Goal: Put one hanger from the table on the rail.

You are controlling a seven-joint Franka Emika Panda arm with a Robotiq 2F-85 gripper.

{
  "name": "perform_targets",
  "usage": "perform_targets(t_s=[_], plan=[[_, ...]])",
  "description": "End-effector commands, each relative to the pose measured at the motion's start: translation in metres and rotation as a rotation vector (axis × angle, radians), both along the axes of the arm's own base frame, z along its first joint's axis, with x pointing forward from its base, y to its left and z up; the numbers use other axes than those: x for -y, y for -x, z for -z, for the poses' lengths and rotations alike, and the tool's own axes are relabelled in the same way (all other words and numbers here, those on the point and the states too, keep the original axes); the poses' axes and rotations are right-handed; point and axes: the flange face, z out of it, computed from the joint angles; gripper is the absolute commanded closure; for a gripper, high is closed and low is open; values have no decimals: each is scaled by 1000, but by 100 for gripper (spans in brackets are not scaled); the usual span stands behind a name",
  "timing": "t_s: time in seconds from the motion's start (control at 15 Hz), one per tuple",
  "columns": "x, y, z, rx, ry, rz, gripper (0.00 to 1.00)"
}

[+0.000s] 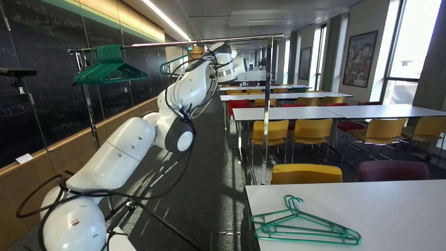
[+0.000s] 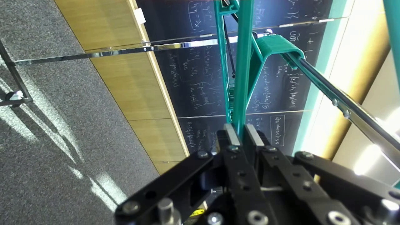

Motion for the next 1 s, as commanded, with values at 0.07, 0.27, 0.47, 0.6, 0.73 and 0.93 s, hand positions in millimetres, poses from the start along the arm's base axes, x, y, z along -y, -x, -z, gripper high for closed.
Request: perform_targets(t_s=[0.07, 0.27, 0.47, 0.6, 0.73, 0.93], plan=[[8, 13, -22, 44, 31, -4, 97], [11, 16, -29, 52, 40, 7, 97], [23, 17, -38, 58, 32, 40, 97], [29, 19, -43, 75, 38, 50, 97], [35, 21, -50, 95, 30, 59, 97], [30, 10, -30, 78, 15, 51, 90]])
